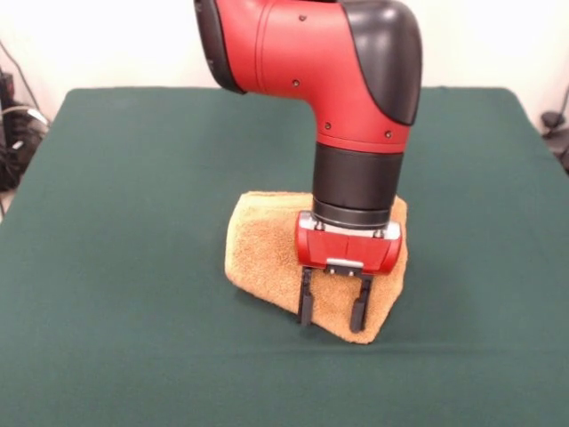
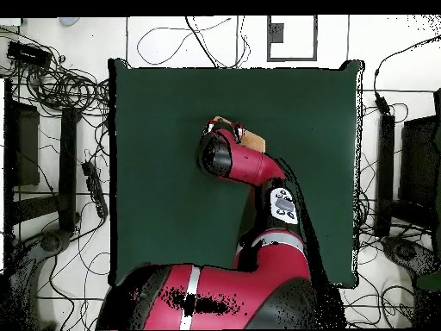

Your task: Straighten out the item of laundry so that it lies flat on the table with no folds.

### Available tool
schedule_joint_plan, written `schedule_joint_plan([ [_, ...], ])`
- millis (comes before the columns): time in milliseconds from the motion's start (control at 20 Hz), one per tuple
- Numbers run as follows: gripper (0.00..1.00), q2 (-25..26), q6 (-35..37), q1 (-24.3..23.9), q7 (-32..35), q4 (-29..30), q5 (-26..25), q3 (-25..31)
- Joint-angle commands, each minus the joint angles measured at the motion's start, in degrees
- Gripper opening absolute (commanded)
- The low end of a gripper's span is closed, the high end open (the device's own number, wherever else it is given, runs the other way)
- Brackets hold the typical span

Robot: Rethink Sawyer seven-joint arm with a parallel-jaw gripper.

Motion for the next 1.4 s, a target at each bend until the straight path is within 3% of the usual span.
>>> schedule_joint_plan([
  [50,1.0,7.12,0.24,1.58,14.41,7.3,1.69,10.6],
  [300,1.0,8.11,-0.91,0.86,14.7,8.08,1.48,11.68],
  [550,1.0,4.91,-0.79,5.45,18.45,12.45,4.85,7.23],
  [900,1.0,1.28,3.15,5.97,16.76,17.91,6.42,8.41],
  [1400,1.0,-0.35,0.98,9.07,16.92,21.02,8.36,5.86],
])
